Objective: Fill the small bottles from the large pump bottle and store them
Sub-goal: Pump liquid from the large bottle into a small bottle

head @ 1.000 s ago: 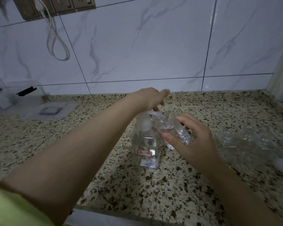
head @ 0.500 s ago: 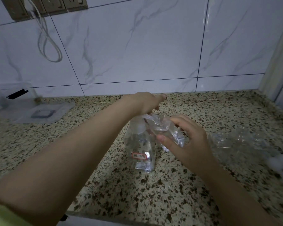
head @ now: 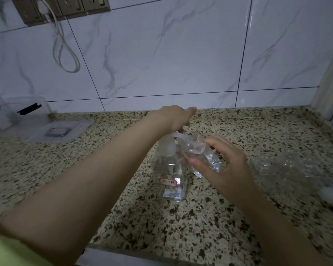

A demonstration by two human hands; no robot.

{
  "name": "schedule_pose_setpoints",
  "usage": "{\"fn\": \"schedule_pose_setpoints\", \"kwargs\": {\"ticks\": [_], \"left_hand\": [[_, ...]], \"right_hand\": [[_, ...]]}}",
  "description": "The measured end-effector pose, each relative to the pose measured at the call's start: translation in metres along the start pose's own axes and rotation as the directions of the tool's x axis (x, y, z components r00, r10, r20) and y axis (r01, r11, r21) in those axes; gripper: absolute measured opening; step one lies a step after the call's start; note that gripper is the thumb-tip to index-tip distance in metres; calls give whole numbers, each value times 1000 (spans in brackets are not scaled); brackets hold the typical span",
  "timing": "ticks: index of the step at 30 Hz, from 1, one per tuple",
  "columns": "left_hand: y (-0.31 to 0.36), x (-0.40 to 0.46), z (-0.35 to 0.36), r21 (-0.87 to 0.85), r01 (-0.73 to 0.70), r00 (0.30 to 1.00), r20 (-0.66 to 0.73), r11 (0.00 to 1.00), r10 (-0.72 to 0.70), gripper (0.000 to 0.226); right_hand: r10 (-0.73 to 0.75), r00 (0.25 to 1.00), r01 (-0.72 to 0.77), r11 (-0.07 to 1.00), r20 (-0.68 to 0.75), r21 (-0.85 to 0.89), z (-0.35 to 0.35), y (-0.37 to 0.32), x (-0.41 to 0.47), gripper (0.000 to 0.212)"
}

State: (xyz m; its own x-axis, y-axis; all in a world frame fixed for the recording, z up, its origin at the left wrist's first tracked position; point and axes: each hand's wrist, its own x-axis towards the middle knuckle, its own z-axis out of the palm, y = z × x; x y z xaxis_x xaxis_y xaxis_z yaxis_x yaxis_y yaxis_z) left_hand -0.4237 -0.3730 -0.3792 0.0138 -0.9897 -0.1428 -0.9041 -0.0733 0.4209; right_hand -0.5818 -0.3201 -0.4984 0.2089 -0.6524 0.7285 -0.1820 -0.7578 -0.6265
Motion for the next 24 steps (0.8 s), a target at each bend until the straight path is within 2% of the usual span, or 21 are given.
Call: {"fn": "schedule_pose_setpoints", "kwargs": {"ticks": [9,20,24], "left_hand": [[1,-1,2,-4,19,1000,-4,1000,-19,65],[2,-1,-5,-40,7,999,-36,999,-9,65],[1,2,1,27,27,1000,-12,999,-27,68]], "right_hand": [[-13,1000,12,1000,14,27,1,1,0,34],[-8,1000,9,999,-19,41,0,3,-1,36],[-11,1000,11,1000,-7,14,1,2,-1,38]]}}
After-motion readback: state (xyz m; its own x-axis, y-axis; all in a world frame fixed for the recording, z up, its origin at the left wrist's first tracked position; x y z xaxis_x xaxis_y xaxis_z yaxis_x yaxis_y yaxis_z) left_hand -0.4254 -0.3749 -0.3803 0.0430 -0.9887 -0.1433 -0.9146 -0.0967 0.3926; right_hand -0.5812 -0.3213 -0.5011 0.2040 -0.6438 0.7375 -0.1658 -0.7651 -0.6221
